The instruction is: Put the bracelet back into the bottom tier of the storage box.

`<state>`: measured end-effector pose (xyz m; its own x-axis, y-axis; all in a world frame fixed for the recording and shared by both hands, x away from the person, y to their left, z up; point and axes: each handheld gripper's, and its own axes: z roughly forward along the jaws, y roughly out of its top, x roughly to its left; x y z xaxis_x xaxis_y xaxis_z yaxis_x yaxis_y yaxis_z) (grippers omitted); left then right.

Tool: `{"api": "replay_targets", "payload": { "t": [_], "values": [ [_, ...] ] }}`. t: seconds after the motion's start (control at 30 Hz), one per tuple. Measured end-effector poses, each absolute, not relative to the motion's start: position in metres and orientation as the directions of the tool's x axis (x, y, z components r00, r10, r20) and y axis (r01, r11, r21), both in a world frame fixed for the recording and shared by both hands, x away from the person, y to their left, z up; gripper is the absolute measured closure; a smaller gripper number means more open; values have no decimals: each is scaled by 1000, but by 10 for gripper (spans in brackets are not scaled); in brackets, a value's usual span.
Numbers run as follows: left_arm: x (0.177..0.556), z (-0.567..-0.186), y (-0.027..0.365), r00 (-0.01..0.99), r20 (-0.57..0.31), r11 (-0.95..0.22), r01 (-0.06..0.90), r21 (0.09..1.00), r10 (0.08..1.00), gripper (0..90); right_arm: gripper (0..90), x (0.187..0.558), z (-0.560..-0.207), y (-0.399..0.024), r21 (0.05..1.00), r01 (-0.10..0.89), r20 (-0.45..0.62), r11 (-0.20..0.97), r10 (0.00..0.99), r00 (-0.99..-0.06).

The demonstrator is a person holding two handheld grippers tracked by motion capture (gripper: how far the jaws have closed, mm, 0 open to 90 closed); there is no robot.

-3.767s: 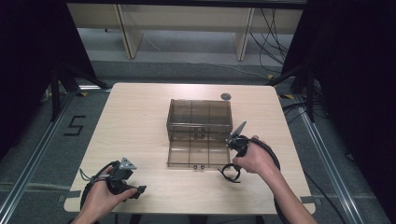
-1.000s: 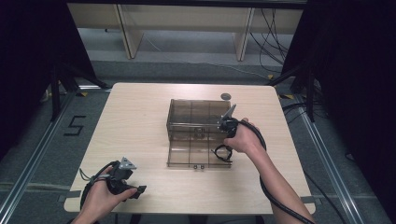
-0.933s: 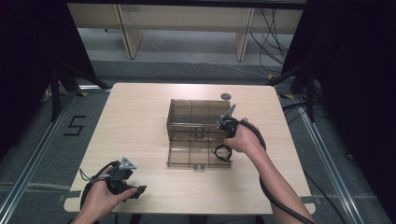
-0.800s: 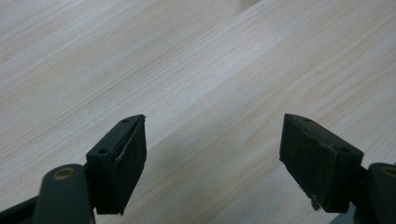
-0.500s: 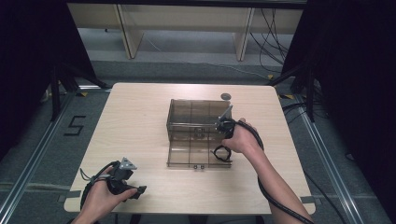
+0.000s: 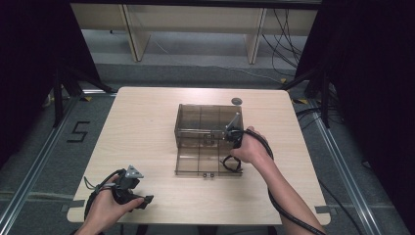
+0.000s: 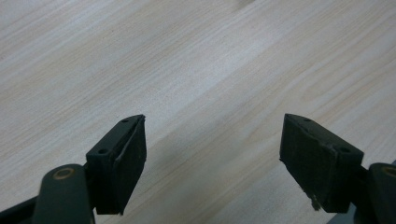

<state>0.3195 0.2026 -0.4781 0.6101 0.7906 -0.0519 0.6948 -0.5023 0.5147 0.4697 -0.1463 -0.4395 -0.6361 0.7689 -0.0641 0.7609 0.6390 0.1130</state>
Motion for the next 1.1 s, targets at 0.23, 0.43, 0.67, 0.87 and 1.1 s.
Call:
{"api": "replay_targets", "payload": {
  "t": [0.23,0.43,0.67,0.87,1.1],
  "values": [
    [319,-478,202,610,-52,-501,694,517,791,229,845,468,-442,-144,108,757,-66,645,764,-642],
    [319,-478,202,610,-52,-502,694,516,791,228,844,468,-442,-141,101,750,-70,654,757,-650],
    [319,-478,202,606,-47,-501,697,513,794,228,844,466,-443,-138,96,770,-67,631,776,-627],
    [319,-479,202,604,-46,-497,695,519,796,228,844,467,-446,-139,101,748,-72,656,755,-652],
    [319,-479,202,605,-47,-498,695,519,795,228,844,467,-449,-136,89,755,-74,650,760,-645]
  ]
}}
